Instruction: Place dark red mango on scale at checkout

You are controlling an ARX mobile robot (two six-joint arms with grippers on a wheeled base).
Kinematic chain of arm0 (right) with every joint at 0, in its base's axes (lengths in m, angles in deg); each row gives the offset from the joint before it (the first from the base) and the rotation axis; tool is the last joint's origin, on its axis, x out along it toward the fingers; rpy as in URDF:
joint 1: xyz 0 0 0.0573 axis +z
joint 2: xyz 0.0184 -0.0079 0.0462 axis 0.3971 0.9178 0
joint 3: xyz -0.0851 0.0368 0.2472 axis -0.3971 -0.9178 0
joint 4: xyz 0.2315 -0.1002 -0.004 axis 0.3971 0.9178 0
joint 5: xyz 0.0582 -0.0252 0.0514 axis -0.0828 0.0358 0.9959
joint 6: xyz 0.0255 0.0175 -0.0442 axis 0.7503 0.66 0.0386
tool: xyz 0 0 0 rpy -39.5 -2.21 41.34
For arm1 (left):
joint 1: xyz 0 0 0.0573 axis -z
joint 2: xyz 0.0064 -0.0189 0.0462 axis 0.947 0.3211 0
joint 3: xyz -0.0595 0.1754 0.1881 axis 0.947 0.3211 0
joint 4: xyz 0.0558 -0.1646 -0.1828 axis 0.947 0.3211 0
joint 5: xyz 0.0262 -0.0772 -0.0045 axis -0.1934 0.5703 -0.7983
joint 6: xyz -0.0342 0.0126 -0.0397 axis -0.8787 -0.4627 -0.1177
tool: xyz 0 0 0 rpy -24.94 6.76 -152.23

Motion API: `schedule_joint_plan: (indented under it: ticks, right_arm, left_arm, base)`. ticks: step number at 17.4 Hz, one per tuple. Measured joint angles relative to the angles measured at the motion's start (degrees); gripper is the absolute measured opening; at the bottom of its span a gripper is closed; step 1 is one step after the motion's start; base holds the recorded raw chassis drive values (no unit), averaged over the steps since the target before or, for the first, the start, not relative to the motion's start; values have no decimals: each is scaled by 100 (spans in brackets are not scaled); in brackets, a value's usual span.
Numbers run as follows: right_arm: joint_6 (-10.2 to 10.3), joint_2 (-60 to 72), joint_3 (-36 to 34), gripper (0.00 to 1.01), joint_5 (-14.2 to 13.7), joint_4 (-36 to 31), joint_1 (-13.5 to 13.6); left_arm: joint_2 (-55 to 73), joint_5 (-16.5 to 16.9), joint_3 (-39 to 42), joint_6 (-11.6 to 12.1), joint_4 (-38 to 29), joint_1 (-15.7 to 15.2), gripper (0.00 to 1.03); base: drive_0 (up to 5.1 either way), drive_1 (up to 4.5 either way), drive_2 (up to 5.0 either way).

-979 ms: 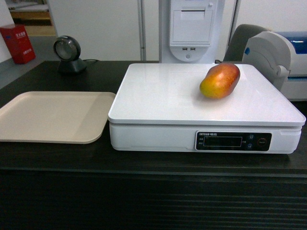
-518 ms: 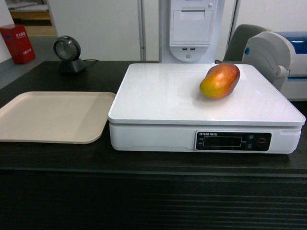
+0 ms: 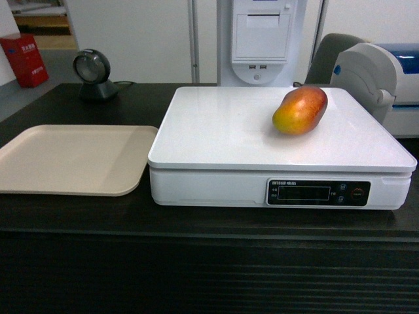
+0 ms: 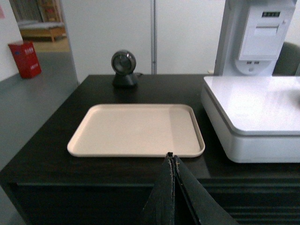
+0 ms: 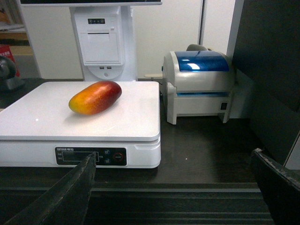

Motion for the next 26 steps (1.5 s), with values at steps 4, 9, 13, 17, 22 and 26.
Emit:
schedule_joint_plan:
  ticks: [4, 9, 13, 17, 22, 26]
  right_arm:
    - [0, 0, 0, 98, 0, 4, 0]
    - [0, 0, 0, 98, 0, 4, 0]
    - [0, 0, 0, 98, 0, 4, 0]
    - [0, 0, 0, 98, 2, 4, 0]
    - [0, 0, 0, 98, 0, 4, 0]
    - [0, 0, 0, 98, 0, 4, 0]
  left_arm:
    - [2, -2, 0, 2, -33, 0, 2]
    - [0, -2, 0, 0, -33, 0, 39]
    - [2, -2, 0, 0, -33, 0, 81]
    - [2, -2, 0, 11, -33, 0, 97]
    - [0, -2, 0, 15, -33, 0, 98]
    - [2, -2, 0, 15, -33, 0, 98]
  base:
    - [0, 0, 0]
    - [0, 0, 0]
    - [0, 0, 0]
    - [0, 0, 0]
    - [0, 0, 0]
    - [0, 0, 0]
